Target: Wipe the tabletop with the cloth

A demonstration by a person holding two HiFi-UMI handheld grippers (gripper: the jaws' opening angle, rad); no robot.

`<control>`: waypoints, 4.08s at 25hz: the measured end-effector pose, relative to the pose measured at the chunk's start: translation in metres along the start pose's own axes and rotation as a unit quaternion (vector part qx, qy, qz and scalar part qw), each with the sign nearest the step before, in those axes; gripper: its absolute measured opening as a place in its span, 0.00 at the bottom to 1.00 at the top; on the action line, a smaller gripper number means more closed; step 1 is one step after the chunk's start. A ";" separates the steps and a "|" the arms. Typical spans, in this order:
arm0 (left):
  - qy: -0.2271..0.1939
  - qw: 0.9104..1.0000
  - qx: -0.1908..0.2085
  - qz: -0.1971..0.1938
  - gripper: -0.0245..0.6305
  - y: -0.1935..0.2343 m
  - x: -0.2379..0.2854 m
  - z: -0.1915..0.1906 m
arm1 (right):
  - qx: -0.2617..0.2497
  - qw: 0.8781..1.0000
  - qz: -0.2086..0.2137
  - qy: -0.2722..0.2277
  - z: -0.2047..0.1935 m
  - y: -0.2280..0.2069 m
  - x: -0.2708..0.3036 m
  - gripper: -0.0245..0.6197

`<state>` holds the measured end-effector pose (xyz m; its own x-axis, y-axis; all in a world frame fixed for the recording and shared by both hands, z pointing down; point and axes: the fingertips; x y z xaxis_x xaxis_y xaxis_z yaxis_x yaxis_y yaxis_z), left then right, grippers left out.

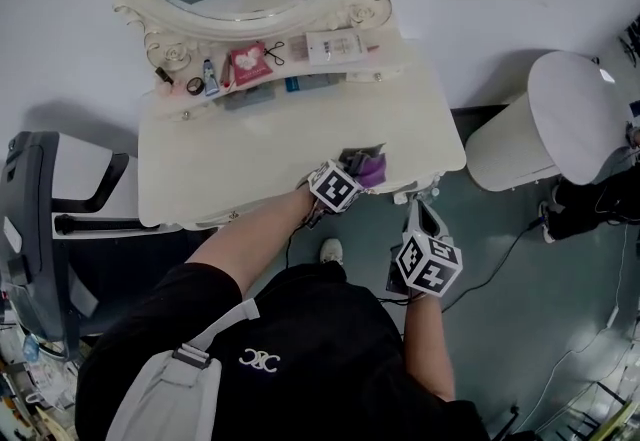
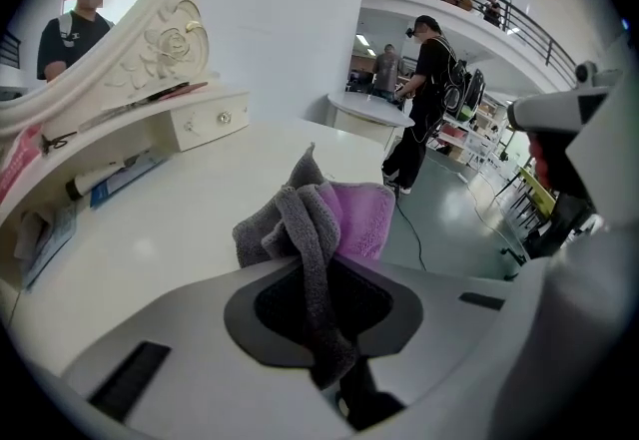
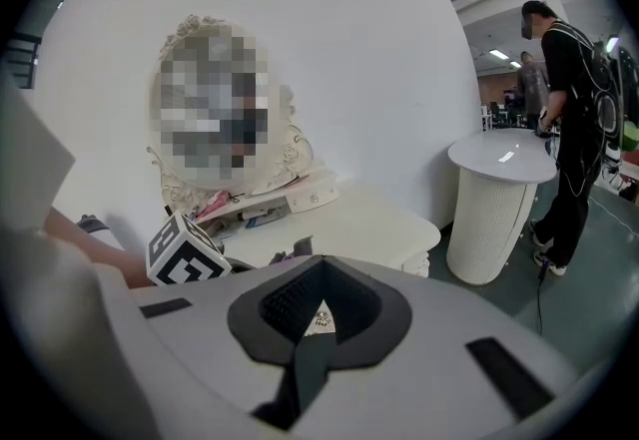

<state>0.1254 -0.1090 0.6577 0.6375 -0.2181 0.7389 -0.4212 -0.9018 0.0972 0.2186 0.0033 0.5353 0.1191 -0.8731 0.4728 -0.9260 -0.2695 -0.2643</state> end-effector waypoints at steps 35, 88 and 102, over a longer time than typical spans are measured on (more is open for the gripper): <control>-0.013 0.996 -0.083 0.036 0.12 -0.090 0.165 0.159 | -0.003 0.996 0.082 0.029 0.125 -0.216 0.115 0.04; -0.047 0.911 -0.152 0.381 0.11 0.192 0.238 0.301 | -0.006 0.995 -0.006 0.095 0.125 -0.296 0.164 0.04; -0.017 0.924 -0.126 0.361 0.11 0.138 0.217 0.264 | -0.013 0.998 0.025 0.054 0.150 -0.305 0.154 0.04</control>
<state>0.3761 -0.3793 0.6558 0.1505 -0.7448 0.6502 -0.8785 -0.4024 -0.2576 0.5734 -0.1102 0.5631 0.0347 -0.8354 0.5485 -0.9386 -0.2157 -0.2691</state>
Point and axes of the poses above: the fingertips, and each gripper's own axes: x forward along the fingers, y to its left, z out of its top, and after that the axes turned 6 degrees about -y, right-handed
